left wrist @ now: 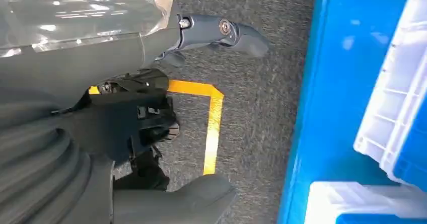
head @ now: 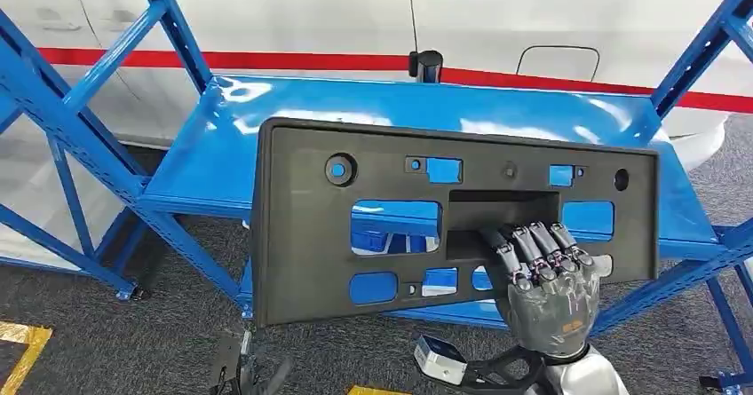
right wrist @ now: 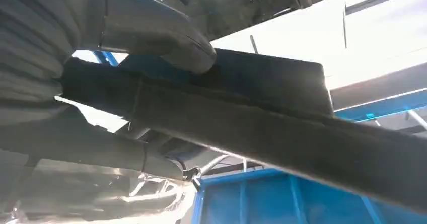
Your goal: Take the parts from the cabinet and place them on the table.
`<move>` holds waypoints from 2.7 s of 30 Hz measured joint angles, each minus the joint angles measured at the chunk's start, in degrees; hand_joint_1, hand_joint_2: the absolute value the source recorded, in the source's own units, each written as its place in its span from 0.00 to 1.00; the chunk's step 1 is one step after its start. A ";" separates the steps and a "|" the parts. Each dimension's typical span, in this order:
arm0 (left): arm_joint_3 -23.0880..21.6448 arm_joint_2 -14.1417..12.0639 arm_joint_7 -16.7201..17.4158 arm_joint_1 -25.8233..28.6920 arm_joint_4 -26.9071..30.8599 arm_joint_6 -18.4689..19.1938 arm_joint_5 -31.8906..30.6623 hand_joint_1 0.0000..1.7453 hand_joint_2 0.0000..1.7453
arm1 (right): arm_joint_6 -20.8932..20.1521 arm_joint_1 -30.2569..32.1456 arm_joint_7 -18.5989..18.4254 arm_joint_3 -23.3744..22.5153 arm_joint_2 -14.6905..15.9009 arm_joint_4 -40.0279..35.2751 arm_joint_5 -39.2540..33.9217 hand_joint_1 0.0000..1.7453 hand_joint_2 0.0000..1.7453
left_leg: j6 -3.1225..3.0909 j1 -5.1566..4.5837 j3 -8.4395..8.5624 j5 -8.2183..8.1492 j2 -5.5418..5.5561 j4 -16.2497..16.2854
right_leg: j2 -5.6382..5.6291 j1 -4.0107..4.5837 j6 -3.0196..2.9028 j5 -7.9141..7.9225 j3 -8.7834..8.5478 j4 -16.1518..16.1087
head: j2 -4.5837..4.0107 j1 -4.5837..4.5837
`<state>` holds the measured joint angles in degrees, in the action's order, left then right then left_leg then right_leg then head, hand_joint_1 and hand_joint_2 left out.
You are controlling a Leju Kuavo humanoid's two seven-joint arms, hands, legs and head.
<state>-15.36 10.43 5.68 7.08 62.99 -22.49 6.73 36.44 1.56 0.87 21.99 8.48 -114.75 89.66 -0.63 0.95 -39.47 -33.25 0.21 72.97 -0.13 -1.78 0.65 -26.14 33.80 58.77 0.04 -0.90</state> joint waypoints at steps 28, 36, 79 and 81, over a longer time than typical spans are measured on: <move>-0.76 -1.68 -0.11 1.77 1.97 -0.96 1.70 0.00 1.00 | 0.00 -0.33 4.54 1.18 -3.06 0.74 -5.92 1.00 1.00 | 0.68 -0.68 -0.74 -1.69 -0.03 0.92 | 0.41 0.17 -0.97 -0.53 -2.51 -1.73 | 0.00 0.02; -3.04 -2.75 -0.55 0.90 1.49 -0.55 2.67 0.00 1.00 | 0.00 0.23 6.89 0.92 -5.36 1.01 -7.37 1.00 1.00 | 0.32 -0.32 9.29 5.24 0.21 -15.59 | 0.36 0.39 0.80 0.79 -1.45 -1.63 | 0.00 0.11; -5.62 -4.72 -3.78 1.24 0.11 -2.99 9.11 0.00 1.00 | 0.00 1.84 10.60 -0.20 -7.10 2.16 -10.38 1.00 1.00 | -2.10 -0.73 3.40 10.65 -0.26 -16.16 | 0.23 0.54 2.83 -4.02 -5.24 3.19 | 0.00 0.83; -5.73 -4.76 -4.07 1.39 0.22 -3.41 9.60 0.00 1.00 | 0.00 1.58 11.13 -0.20 -7.34 2.21 -10.69 1.00 1.00 | -1.42 -1.16 2.71 11.44 -0.24 -15.74 | -0.04 1.37 1.92 -5.59 -9.30 -3.85 | 0.00 0.77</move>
<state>-21.09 5.66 1.62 8.47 63.21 -25.90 16.33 36.44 3.14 12.00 21.79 1.14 -112.54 78.97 -2.05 -0.20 -36.76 -21.80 -0.04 57.24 -0.17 -0.41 2.57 -31.73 24.49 54.92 0.04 -0.13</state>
